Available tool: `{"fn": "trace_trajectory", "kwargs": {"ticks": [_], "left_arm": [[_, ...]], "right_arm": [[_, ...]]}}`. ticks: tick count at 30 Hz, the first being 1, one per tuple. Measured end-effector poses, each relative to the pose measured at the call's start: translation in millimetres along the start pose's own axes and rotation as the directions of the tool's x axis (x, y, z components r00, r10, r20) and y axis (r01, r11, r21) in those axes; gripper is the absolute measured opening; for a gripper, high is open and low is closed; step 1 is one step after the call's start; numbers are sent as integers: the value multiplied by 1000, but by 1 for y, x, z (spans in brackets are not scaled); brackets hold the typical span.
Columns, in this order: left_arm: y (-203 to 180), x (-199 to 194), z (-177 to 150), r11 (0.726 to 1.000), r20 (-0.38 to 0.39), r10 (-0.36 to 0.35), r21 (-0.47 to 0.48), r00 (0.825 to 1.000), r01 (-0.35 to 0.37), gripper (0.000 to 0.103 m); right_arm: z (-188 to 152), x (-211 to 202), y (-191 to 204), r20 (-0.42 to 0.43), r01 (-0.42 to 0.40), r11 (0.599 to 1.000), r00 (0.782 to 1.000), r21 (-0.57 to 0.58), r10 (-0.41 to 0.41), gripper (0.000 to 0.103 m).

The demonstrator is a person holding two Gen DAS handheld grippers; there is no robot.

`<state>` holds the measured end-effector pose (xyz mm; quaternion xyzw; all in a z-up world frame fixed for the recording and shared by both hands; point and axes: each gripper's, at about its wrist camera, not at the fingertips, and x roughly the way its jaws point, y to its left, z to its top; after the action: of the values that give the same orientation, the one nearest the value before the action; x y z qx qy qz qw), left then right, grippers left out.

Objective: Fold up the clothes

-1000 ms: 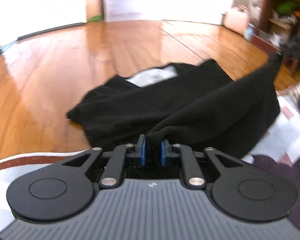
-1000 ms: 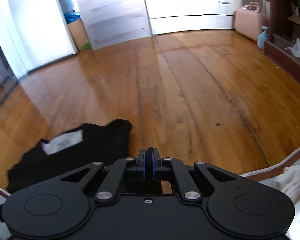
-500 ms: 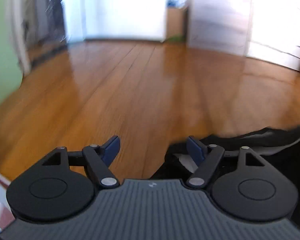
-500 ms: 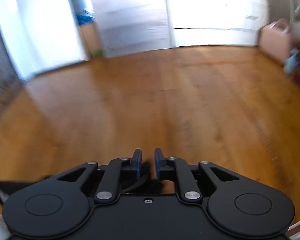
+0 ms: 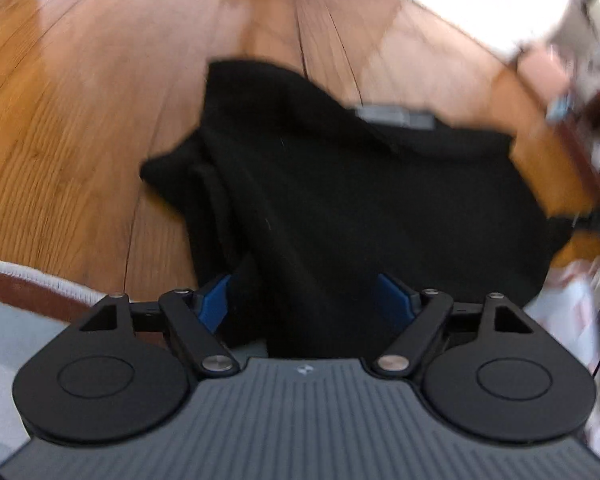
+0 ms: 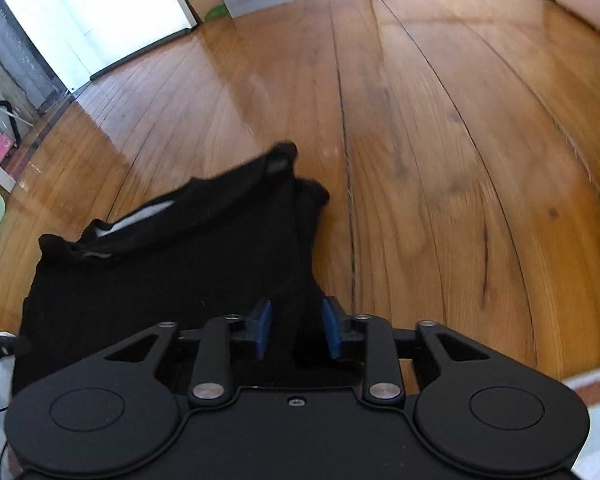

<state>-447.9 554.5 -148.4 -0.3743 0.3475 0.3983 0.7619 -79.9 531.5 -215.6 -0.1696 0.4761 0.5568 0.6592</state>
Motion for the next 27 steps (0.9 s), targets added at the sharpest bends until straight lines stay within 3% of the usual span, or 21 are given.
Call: {"fn": "trace_trajectory", "kwargs": {"ticks": [3,5,6,7,8,9,10,12,13,16,18,20,22,24,27], "left_arm": [[-18,-8,-7,993,-1,35,111,999,-35,78],[-21,-4,-10,992,4,18,125,1000,-18,89],[-22,-1,-12,991,3,23,132,1000,-23,90],[-23,2,-16,989,2,45,144,999,-45,88],[-24,4,-19,984,5,74,163,997,-74,87],[-26,5,-23,976,14,111,188,994,-112,79],[-28,4,-25,967,15,149,206,989,-149,75],[-24,0,-27,973,-21,161,172,987,-155,75],[-20,-2,-29,979,-43,154,143,987,-147,75],[-12,-12,-36,989,-75,137,67,988,-132,75],[-14,-23,-45,991,-57,117,73,991,-113,75],[-25,-30,-55,984,-32,112,141,993,-106,75],[-37,-32,-63,972,-12,112,210,994,-106,76],[-49,-26,-66,955,10,126,269,992,-124,76],[-61,-16,-69,906,20,185,384,983,-179,79]], "right_arm": [[-4,-5,-2,3,-31,999,1000,13,31,46],[-9,0,2,-17,-104,995,994,6,104,46],[-11,3,9,-45,-143,989,989,-38,141,22],[-14,4,18,-86,-183,977,981,-110,174,7],[-18,1,25,-96,-202,963,978,-180,188,7],[-24,-7,32,-83,-206,946,978,-250,191,6],[-29,-12,34,-77,-184,935,983,-303,168,5],[-41,-4,21,-73,-12,938,997,-348,-14,5],[-45,0,12,-71,53,943,994,-329,-80,4],[-56,-4,-9,-21,154,969,987,-193,-161,9],[-62,-18,-11,18,145,982,989,-122,-144,12],[-67,-30,-14,32,104,994,994,-35,-103,22],[-75,-40,-19,42,44,996,998,73,-47,54],[-86,-43,-29,40,-58,972,998,228,50,71],[-102,-31,-38,22,-146,915,989,377,148,72]]}}
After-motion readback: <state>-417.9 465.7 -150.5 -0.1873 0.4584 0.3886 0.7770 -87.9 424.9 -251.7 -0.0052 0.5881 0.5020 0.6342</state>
